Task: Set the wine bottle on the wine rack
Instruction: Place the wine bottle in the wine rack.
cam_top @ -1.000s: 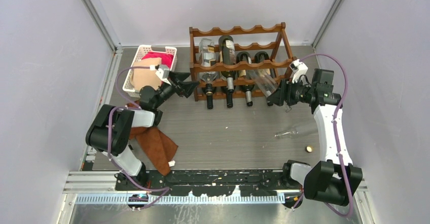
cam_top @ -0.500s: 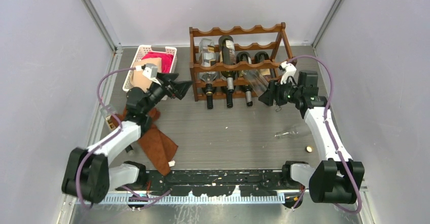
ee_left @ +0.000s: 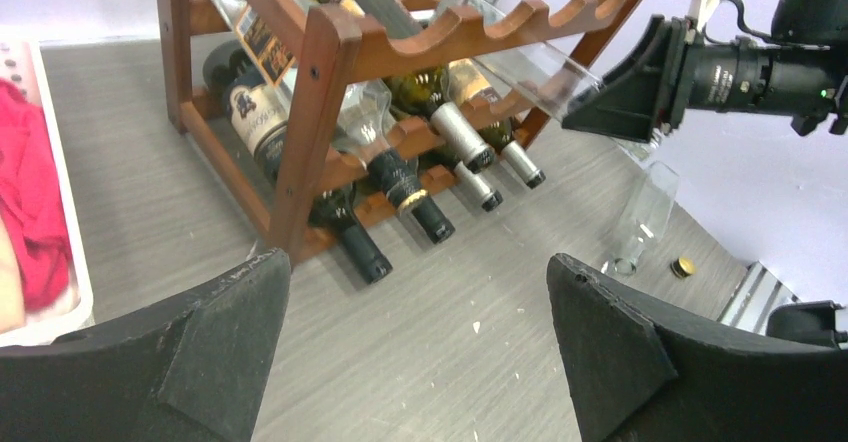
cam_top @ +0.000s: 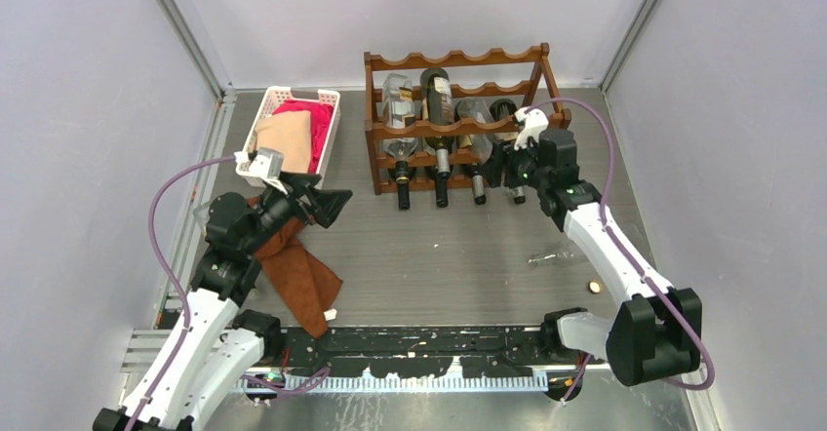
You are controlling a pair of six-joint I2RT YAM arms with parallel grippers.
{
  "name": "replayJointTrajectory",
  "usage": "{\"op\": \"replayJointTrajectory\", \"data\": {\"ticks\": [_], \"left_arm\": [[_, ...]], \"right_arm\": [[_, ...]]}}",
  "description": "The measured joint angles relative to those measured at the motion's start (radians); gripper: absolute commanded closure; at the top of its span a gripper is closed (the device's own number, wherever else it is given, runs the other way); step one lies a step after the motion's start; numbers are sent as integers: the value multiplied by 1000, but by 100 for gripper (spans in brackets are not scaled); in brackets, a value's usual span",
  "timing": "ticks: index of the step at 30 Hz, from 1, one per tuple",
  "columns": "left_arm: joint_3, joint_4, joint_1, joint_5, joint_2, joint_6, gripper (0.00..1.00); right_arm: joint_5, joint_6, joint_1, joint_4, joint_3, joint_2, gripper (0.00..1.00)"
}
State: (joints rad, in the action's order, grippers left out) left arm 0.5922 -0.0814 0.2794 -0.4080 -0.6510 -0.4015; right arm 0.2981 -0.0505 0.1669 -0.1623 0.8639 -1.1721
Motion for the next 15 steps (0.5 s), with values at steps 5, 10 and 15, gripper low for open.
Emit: {"op": "replayJointTrajectory", "data": {"ticks": [5,10,15], "left_arm": [[0,129,0,8,67,-10,2],[0,192,0,16,125,-17,2],[0,223,0,18,162,-19,2]], "right_arm": [[-143,-37,83,96,-2,-58,99],[-286,-83,131,161,-2,-117,98],[-388,-115,157,233,-5,-171,95]]}}
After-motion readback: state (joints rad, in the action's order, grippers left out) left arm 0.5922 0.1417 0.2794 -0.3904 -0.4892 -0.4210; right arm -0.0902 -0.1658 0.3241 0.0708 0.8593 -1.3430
